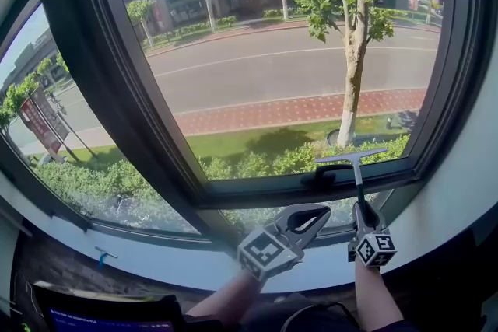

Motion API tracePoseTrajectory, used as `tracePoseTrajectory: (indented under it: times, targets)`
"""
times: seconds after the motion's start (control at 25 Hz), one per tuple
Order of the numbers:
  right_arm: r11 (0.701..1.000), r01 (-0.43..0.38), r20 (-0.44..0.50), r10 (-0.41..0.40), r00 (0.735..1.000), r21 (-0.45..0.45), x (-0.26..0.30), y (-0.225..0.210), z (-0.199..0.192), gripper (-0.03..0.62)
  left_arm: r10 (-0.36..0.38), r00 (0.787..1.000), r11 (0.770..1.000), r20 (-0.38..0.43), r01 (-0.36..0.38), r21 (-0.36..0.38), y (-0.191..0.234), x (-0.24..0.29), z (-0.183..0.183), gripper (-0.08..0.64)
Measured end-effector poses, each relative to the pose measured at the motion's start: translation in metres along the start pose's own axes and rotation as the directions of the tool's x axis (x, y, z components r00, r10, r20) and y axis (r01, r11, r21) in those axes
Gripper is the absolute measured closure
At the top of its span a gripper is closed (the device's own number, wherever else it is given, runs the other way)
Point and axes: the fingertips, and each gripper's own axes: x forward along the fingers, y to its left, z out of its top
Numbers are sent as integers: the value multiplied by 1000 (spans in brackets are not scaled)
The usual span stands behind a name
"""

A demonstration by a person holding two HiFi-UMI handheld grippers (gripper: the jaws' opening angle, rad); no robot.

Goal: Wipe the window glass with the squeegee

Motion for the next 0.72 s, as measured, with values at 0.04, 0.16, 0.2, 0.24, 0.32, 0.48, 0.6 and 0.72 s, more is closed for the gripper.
tracePoseTrajectory:
  times: [0.04,0.16,0.2,0.24,0.32,0.48,0.6,0.72]
  targets:
    - [1000,2,-7,-2,1000,4,0,0,-3,494,2,1000,1000,-1,-2,0,0,0,0,557]
    - [1000,10,-34,-9,999,23,0,-2,-11,493,8,1000,1000,-5,-8,3,0,0,-1,557]
    - [1000,13,-45,-12,999,29,-1,-3,-14,494,10,1000,1000,-5,-10,4,0,0,-1,557]
    - [999,17,-55,-15,998,34,-1,-3,-16,494,13,1000,1000,-6,-13,4,-1,0,-2,557]
    - [999,13,-56,-11,998,42,-2,-4,-17,494,19,1000,1000,-9,-19,1,-1,0,-2,557]
    - [999,1,-49,2,999,50,-1,-3,-15,494,30,999,1000,-13,-30,-6,-3,0,-3,557]
    - [999,-6,-49,8,999,53,-2,-4,-13,494,40,999,999,-11,-40,-3,-5,1,-2,557]
    - [998,-20,-48,22,999,55,-4,-4,-10,493,53,999,999,-9,-53,-3,-6,1,-2,557]
